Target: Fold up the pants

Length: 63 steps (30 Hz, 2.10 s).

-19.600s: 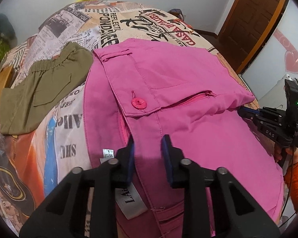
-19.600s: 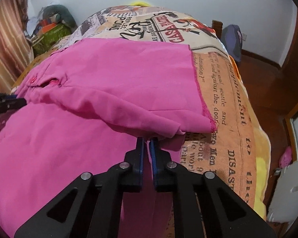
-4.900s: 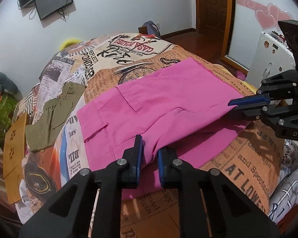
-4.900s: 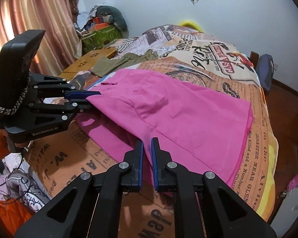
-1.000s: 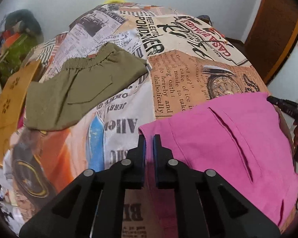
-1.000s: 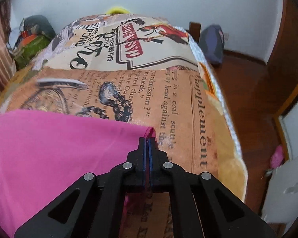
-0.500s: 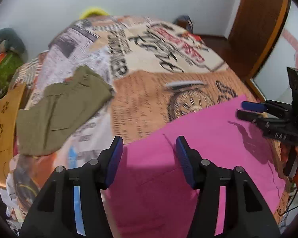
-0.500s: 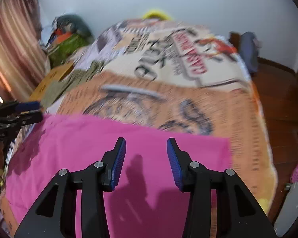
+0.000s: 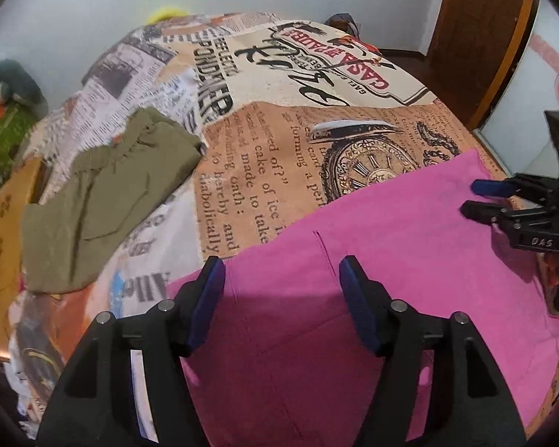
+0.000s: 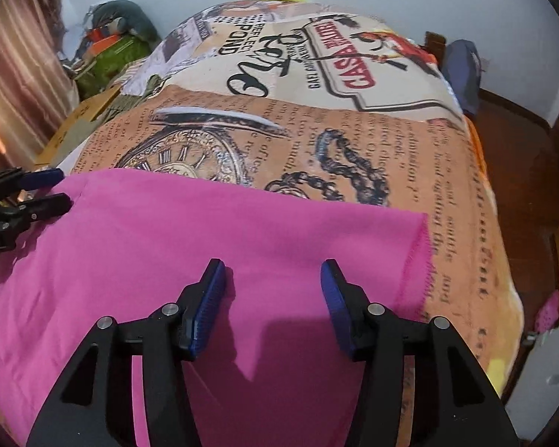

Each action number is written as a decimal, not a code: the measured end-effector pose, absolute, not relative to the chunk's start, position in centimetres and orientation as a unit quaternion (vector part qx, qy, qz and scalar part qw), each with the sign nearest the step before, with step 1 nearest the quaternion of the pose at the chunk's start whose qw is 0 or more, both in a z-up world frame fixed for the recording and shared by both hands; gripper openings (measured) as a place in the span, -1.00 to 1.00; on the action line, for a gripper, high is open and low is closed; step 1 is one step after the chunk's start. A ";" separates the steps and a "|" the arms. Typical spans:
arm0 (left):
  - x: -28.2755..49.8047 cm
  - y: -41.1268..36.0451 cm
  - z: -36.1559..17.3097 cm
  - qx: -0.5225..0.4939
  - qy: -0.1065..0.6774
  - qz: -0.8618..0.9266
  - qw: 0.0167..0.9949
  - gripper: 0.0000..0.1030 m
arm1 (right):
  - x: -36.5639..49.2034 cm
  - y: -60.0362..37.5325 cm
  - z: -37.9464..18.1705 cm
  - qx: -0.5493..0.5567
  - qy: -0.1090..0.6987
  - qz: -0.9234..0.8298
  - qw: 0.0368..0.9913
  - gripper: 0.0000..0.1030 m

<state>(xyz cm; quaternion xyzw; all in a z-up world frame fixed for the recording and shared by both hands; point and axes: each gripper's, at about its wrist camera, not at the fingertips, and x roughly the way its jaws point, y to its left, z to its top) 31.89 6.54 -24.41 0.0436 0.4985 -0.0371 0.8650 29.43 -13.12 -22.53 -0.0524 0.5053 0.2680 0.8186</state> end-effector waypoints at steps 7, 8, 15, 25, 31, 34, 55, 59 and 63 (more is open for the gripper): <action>28.5 6.9 -19.9 0.038 0.455 -0.004 0.890 0.25 | 26.8 -14.3 -18.0 -0.034 0.475 0.276 0.835 -0.02; 28.0 7.0 -19.4 0.035 0.451 -0.003 0.892 0.25 | 26.1 -14.5 -17.0 -0.033 0.468 0.278 0.838 -0.02; 23.4 7.3 -15.2 0.015 0.414 -0.006 0.910 0.25 | 20.9 -15.2 -11.7 -0.038 0.411 0.284 0.865 -0.02; 17.2 7.1 -14.0 -0.007 0.416 -0.022 0.909 0.25 | 15.0 -14.0 -10.1 -0.038 0.381 0.307 0.871 -0.02; 14.2 6.8 -16.1 -0.038 0.438 -0.033 0.898 0.25 | 12.7 -11.8 -12.0 -0.048 0.395 0.330 0.856 -0.02; 13.2 6.6 -17.7 -0.064 0.459 -0.046 0.885 0.25 | 12.0 -10.7 -13.1 -0.048 0.402 0.337 0.850 -0.02; 13.2 8.5 -22.8 -0.274 0.497 -0.108 0.816 0.31 | 13.2 -8.9 -18.4 -0.023 0.449 0.334 0.828 -0.02; 14.4 8.5 -22.8 -0.292 0.498 -0.106 0.810 0.31 | 13.0 -9.1 -18.5 -0.022 0.450 0.344 0.824 -0.01; 15.9 9.0 -23.0 -0.317 0.503 -0.097 0.798 0.31 | 12.7 -9.1 -18.4 -0.023 0.448 0.346 0.824 -0.01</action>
